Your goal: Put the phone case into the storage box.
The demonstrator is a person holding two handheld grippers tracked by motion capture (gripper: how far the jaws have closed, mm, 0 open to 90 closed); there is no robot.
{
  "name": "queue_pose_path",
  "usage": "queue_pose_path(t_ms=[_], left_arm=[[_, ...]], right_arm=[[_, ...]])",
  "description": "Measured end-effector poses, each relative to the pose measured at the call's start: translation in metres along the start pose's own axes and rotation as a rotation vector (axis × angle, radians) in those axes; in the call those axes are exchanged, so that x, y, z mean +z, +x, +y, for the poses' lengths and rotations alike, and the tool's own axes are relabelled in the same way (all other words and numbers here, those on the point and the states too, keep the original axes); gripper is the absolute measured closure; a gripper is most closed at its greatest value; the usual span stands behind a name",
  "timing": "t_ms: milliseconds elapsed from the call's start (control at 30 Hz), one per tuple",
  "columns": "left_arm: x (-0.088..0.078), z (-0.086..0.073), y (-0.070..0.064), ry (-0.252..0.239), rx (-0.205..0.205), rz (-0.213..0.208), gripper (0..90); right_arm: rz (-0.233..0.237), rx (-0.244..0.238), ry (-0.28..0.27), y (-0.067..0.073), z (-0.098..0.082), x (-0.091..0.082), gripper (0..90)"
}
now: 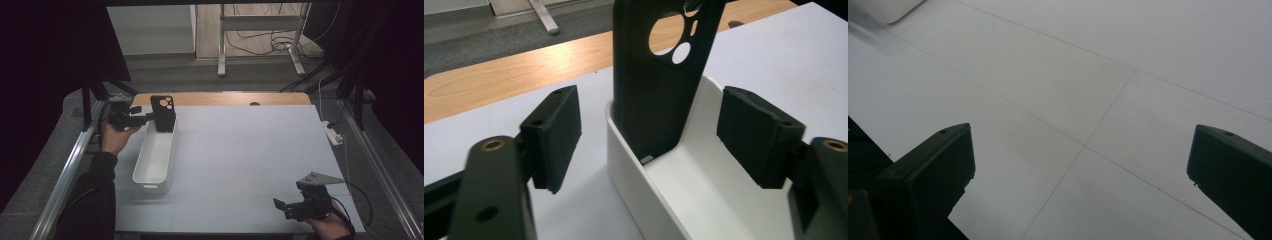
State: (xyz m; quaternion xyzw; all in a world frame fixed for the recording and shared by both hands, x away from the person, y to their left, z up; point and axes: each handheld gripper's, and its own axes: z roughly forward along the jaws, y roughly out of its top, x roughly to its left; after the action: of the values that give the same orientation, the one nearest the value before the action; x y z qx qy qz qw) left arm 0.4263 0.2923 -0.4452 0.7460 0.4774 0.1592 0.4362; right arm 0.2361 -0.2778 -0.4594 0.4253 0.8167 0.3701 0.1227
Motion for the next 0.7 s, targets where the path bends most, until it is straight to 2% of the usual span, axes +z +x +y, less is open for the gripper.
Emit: queue_pose_path(t_ms=[167,367,700], left_arm=[[-0.005,0.000,-0.003,0.009,-0.022,-0.032,18.5],[-0.009,-0.001,-0.007,0.018,-0.028,-0.031,15.1],[-0.018,-0.004,-0.014,0.003,-0.030,-0.047,8.3]], right_arm=[[0.001,0.001,0.002,0.000,0.000,0.000,0.0],[0.001,0.001,0.003,0.000,0.000,0.000,0.0],[0.003,0.001,0.008,0.000,0.000,0.000,0.0]])
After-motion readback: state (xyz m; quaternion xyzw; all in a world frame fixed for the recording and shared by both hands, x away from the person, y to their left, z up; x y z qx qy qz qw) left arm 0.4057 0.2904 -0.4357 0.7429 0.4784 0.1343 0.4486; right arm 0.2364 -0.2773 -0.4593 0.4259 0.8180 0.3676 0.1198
